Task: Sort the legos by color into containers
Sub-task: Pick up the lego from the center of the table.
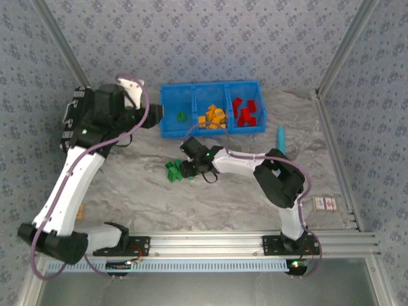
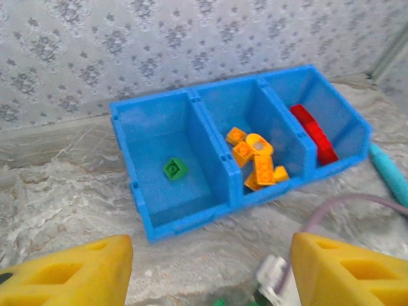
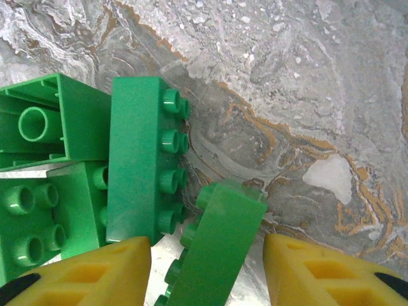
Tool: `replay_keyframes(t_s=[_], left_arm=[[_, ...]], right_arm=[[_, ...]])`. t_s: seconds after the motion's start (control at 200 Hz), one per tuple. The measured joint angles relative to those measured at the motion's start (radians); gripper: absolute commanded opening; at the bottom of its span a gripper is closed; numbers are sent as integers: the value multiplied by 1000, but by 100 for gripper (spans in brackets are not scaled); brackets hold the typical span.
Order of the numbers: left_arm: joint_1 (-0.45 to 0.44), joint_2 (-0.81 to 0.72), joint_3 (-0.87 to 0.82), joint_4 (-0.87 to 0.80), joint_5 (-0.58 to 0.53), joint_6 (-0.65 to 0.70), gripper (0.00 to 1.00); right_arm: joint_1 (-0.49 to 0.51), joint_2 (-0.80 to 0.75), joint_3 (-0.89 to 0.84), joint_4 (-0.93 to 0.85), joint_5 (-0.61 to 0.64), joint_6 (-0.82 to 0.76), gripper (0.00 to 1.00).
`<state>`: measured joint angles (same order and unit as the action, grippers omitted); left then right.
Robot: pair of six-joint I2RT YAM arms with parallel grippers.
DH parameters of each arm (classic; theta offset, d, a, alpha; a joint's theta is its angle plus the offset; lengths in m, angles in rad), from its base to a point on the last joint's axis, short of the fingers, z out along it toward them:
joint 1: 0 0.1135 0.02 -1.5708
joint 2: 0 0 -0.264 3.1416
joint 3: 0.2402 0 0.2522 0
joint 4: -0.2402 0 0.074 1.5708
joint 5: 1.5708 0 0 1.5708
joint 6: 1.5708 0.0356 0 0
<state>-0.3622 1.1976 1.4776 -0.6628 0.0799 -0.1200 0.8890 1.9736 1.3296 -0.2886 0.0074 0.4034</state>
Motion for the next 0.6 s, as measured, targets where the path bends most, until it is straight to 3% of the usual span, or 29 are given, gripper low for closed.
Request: replay_keyframes(t_s=[0.23,0.6], left_arm=[[3,-137,-97,-71,23,35,69],[56,-179,-196,-97,63,82,71]], right_arm=[[-26,17,6,-16,2,-1,38],[-26,3,6,-63,31,16,22]])
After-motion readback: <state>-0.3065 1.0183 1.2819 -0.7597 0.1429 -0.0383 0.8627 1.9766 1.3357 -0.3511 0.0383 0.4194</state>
